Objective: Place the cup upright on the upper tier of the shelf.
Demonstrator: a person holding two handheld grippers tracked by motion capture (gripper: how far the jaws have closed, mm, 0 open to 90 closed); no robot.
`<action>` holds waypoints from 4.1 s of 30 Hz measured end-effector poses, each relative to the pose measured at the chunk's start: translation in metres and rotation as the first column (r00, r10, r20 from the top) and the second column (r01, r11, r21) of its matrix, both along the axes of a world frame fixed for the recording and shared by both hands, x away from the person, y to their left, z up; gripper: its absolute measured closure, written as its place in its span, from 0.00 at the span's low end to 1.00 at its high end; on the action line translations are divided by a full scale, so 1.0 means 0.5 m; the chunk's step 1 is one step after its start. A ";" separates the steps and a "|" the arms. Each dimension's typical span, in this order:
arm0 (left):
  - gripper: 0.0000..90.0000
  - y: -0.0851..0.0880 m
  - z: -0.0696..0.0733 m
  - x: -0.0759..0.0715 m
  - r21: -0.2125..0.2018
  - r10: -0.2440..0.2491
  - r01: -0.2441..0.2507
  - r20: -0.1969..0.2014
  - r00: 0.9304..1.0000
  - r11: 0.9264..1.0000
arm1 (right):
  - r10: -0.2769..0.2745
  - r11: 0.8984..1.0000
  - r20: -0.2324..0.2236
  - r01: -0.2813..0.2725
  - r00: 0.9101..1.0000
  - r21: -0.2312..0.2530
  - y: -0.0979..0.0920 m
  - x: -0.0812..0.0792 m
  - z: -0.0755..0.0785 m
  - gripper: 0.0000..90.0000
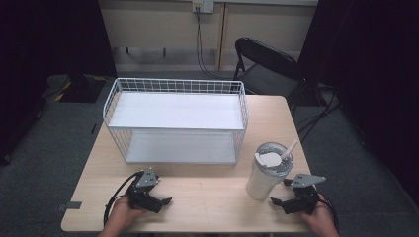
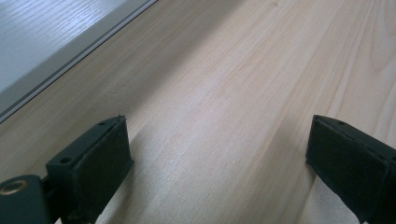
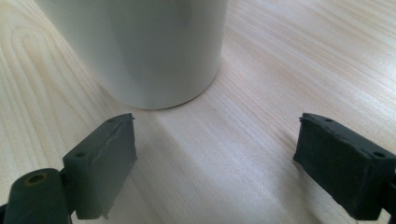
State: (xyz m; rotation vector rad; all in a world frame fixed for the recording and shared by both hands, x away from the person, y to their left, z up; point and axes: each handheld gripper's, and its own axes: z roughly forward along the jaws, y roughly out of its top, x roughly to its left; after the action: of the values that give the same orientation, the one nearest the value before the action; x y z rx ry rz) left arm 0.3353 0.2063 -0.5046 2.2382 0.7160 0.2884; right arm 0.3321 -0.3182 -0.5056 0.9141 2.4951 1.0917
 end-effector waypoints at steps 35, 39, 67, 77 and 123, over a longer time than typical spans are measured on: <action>0.07 0.001 0.001 0.001 0.011 -0.004 0.004 0.003 1.000 1.000 | 0.062 0.961 0.097 -0.086 0.993 0.263 0.046 -0.013 0.094 0.14; 0.07 0.001 0.001 0.001 0.010 -0.004 0.003 0.003 1.000 1.000 | 0.056 0.955 0.109 -0.085 0.992 0.286 0.047 -0.009 0.098 0.14; 0.07 0.001 0.001 0.001 0.011 -0.004 0.004 0.003 1.000 1.000 | 0.061 0.926 0.213 -0.136 0.975 0.353 0.068 0.013 0.077 0.10; 0.07 0.001 0.001 0.001 0.011 -0.003 0.003 0.003 1.000 1.000 | 0.093 0.931 0.231 -0.166 0.968 0.323 0.072 0.020 0.081 0.09; 0.07 0.002 0.001 0.001 0.011 0.001 -0.001 0.002 1.000 1.000 | 0.048 0.890 0.264 -0.161 0.963 0.426 0.067 0.022 0.109 0.11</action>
State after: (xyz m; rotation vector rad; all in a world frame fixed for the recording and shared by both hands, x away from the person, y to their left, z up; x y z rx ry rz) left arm 0.3360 0.2071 -0.5040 2.2476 0.7156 0.2957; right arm 0.3432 -0.2848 -0.4510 0.6955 2.1470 1.7460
